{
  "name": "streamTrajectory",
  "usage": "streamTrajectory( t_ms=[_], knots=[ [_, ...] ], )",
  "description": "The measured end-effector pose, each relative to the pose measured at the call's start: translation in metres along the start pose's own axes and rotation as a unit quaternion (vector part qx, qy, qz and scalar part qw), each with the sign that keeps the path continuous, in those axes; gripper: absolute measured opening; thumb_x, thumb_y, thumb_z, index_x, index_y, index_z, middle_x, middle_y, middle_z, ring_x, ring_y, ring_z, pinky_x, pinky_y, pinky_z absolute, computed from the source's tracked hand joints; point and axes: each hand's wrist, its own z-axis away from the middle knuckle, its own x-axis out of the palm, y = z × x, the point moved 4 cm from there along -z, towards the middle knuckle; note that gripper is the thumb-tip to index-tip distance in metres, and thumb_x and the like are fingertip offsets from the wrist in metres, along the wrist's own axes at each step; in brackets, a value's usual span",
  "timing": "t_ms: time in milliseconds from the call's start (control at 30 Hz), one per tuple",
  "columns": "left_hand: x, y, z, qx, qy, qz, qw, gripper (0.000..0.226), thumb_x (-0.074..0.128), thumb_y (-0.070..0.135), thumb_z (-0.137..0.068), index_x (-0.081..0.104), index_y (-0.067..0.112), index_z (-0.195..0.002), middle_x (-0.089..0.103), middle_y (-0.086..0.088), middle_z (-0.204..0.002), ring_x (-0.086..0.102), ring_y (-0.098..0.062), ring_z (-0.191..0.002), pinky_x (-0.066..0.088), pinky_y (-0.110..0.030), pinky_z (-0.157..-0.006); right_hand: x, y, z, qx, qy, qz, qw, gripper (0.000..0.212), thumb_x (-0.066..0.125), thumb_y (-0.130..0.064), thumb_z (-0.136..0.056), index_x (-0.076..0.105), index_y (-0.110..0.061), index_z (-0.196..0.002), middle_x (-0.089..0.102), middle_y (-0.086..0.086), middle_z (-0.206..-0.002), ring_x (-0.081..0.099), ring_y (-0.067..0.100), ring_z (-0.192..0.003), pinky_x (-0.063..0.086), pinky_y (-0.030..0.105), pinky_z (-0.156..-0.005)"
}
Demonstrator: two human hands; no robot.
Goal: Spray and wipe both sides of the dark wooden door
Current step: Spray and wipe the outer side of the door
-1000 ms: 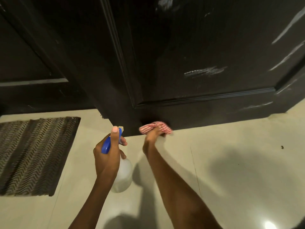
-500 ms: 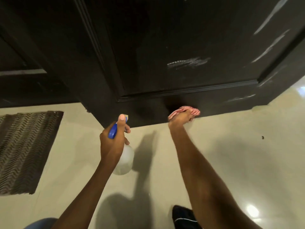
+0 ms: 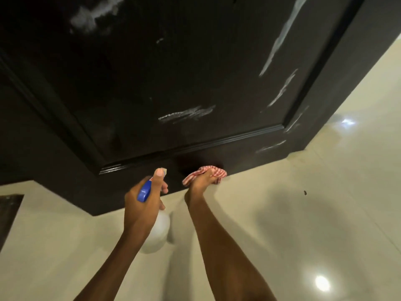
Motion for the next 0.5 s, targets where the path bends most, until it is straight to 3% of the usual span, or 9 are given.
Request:
streamTrajectory(
  t_ms=[67, 133, 167, 200, 267, 333, 400, 500],
  knots=[
    [0.014, 0.007, -0.006, 0.01, -0.019, -0.014, 1.0, 0.057, 0.046, 0.066, -0.084, 0.068, 0.014, -0.08, 0.07, -0.003, -0.077, 0.061, -0.015, -0.053, 0.048, -0.015, -0.051, 0.0, -0.004, -0.022, 0.03, -0.022, -0.006, 0.999, 0.058, 0.022, -0.043, -0.108, 0.014, -0.018, -0.16, 0.028, 0.015, -0.161, 0.037, 0.036, -0.142, 0.032, 0.041, -0.113],
    [0.028, 0.013, -0.012, 0.024, -0.032, -0.015, 0.999, 0.06, 0.045, 0.067, -0.085, 0.068, 0.012, -0.078, 0.07, -0.002, -0.076, 0.06, -0.013, -0.051, 0.047, -0.013, -0.051, -0.007, -0.028, -0.047, -0.014, -0.022, -0.04, 0.999, 0.076, 0.012, -0.061, -0.102, 0.016, -0.01, -0.159, 0.024, 0.019, -0.161, 0.03, 0.039, -0.146, 0.032, 0.042, -0.113],
    [0.037, 0.018, -0.016, 0.031, -0.041, -0.018, 0.999, 0.061, 0.045, 0.068, -0.084, 0.067, 0.012, -0.077, 0.07, -0.002, -0.075, 0.059, -0.012, -0.05, 0.047, -0.013, -0.051, -0.013, -0.049, -0.068, -0.06, -0.01, 0.0, 0.998, 0.082, 0.01, -0.064, -0.101, 0.016, -0.006, -0.158, 0.027, 0.017, -0.16, 0.031, 0.036, -0.146, 0.028, 0.04, -0.117],
    [0.046, 0.023, -0.02, 0.036, -0.052, -0.024, 0.998, 0.062, 0.044, 0.069, -0.084, 0.067, 0.012, -0.076, 0.07, -0.001, -0.075, 0.059, -0.012, -0.049, 0.047, -0.013, -0.051, -0.019, -0.073, -0.089, -0.079, 0.05, -0.041, 0.995, 0.072, 0.015, -0.055, -0.105, 0.019, -0.005, -0.157, 0.034, 0.011, -0.154, 0.037, 0.028, -0.14, 0.025, 0.035, -0.118],
    [0.065, 0.034, -0.031, 0.05, -0.078, -0.041, 0.995, 0.063, 0.042, 0.07, -0.083, 0.067, 0.013, -0.076, 0.071, 0.001, -0.076, 0.06, -0.014, -0.05, 0.048, -0.017, -0.055, -0.03, -0.118, -0.118, -0.117, 0.094, -0.156, 0.976, 0.05, 0.028, -0.032, -0.11, 0.027, -0.011, -0.156, 0.041, -0.001, -0.131, 0.044, 0.014, -0.116, 0.028, 0.025, -0.113],
    [0.082, 0.046, -0.039, 0.063, -0.095, -0.05, 0.992, 0.061, 0.042, 0.069, -0.084, 0.066, 0.013, -0.076, 0.071, 0.002, -0.077, 0.062, -0.017, -0.051, 0.048, -0.021, -0.059, -0.034, -0.145, -0.133, -0.157, 0.104, -0.114, 0.976, 0.052, 0.031, -0.036, -0.109, 0.025, -0.02, -0.158, 0.041, -0.003, -0.133, 0.041, 0.013, -0.12, 0.028, 0.027, -0.111],
    [0.095, 0.059, -0.044, 0.076, -0.104, -0.052, 0.99, 0.06, 0.042, 0.068, -0.085, 0.067, 0.014, -0.076, 0.071, 0.003, -0.077, 0.062, -0.016, -0.051, 0.048, -0.018, -0.057, -0.028, -0.136, -0.123, -0.21, 0.069, -0.049, 0.974, 0.059, 0.033, -0.045, -0.105, 0.022, -0.022, -0.159, 0.039, 0.004, -0.147, 0.037, 0.02, -0.136, 0.022, 0.039, -0.119],
    [0.11, 0.082, -0.053, 0.108, -0.128, -0.069, 0.983, 0.066, 0.043, 0.073, -0.089, 0.069, 0.013, -0.077, 0.07, -0.001, -0.075, 0.063, -0.021, -0.05, 0.051, -0.022, -0.057, -0.01, -0.065, -0.089, -0.289, 0.012, 0.101, 0.952, 0.067, 0.03, -0.047, -0.105, 0.007, -0.016, -0.16, 0.006, 0.007, -0.168, 0.007, 0.024, -0.155, 0.01, 0.045, -0.126]
  ],
)
